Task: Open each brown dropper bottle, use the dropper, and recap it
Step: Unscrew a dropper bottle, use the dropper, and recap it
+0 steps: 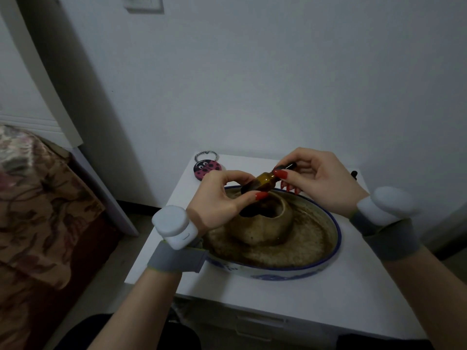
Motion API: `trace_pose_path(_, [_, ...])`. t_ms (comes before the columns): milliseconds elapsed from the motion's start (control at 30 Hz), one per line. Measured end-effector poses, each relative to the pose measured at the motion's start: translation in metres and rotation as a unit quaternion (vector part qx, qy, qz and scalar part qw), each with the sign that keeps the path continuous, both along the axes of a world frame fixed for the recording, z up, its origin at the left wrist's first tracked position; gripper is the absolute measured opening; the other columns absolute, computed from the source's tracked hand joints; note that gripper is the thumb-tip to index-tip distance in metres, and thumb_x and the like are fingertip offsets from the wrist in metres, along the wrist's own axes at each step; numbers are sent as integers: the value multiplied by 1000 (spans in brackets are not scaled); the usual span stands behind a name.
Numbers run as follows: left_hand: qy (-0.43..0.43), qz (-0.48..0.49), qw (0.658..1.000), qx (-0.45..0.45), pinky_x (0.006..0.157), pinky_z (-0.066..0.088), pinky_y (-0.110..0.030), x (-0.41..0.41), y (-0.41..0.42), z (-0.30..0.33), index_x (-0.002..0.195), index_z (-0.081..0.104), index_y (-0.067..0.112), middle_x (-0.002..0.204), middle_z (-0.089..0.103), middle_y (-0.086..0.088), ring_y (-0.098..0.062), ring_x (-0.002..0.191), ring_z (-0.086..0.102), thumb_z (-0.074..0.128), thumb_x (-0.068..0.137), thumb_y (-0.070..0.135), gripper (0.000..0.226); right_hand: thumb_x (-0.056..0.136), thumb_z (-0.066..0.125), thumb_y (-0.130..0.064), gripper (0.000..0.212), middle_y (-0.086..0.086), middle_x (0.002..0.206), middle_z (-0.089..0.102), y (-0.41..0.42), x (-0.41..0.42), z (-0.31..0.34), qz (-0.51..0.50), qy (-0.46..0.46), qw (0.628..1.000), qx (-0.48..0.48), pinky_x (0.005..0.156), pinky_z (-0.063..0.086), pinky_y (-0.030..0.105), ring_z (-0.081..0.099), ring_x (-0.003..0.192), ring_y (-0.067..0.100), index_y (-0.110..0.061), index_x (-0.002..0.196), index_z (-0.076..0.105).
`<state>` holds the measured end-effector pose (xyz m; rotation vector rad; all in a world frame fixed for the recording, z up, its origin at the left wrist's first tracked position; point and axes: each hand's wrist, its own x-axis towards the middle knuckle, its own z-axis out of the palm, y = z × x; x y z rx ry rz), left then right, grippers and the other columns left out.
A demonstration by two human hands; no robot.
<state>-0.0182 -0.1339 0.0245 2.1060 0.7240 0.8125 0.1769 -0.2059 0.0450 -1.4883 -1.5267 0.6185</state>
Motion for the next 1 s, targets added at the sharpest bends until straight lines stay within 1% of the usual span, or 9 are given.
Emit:
trace_pose_path(133, [16,14,1000,13,80,33,3,2,1,-1,94,71,23,87,64,20,12,89,56,73,82,21,13,87,66,-17,14,6,90,70,0,-4,-1,-24,1,1000,11,77,57,28,68,79,15,-10,100,67])
trace_pose_path(267, [31,39,999,16,90,35,-3,6,-1,-4,106,70,20,97,64,12,-2,100,55,73,82,26,25,87,67,-19,14,5,81,69,0,-7,0,-49,-4,998,29,74,59,36,66,71,17,-10,97,67])
trace_pose_path(367, [27,53,998,23,91,36,-4,8,-1,-5,112,69,19,108,67,7,-4,106,56,72,82,28,32,87,67,-20,14,5,78,68,0,-10,2,-61,-2,997,48,72,59,38,67,70,19,-9,97,67])
trace_pose_path(533, [31,44,998,39,107,41,-35,14,-2,-7,123,63,23,120,65,9,-10,117,54,73,80,34,46,88,66,-18,14,3,80,68,-1,-8,6,-67,-5,996,52,67,54,27,66,70,16,-10,99,67])
trace_pose_path(600, [22,41,998,43,108,40,-40,19,-5,-8,127,60,24,124,63,8,-10,119,53,73,78,38,53,88,67,-17,15,5,79,68,-2,-5,7,-69,-7,996,52,65,53,25,67,69,17,-8,100,66])
trace_pose_path(700, [-8,56,997,44,103,41,-33,28,-9,-8,124,61,27,116,64,14,-5,112,55,68,75,49,55,88,67,-16,16,6,81,68,-4,-3,6,-68,-12,996,50,67,55,28,67,71,19,-7,100,66])
trace_pose_path(767, [-23,67,996,56,99,44,-32,32,-8,-7,116,65,29,107,66,14,-5,105,58,68,75,49,45,88,67,-15,16,6,83,68,-4,-3,5,-63,-23,997,46,72,57,33,67,74,20,-8,102,66])
trace_pose_path(867, [-26,85,994,70,98,45,-39,37,-5,-7,103,68,34,98,68,15,-5,99,60,75,76,41,28,88,67,-15,16,9,85,68,-3,-3,3,-63,-30,997,45,77,58,41,66,76,23,-8,103,66])
trace_pose_path(1000, [-21,89,992,85,97,44,-46,43,-1,-9,99,71,27,96,70,12,-9,98,62,77,75,42,29,88,67,-13,15,11,84,67,-3,-2,0,-67,-19,996,57,75,57,45,66,76,27,-7,102,67])
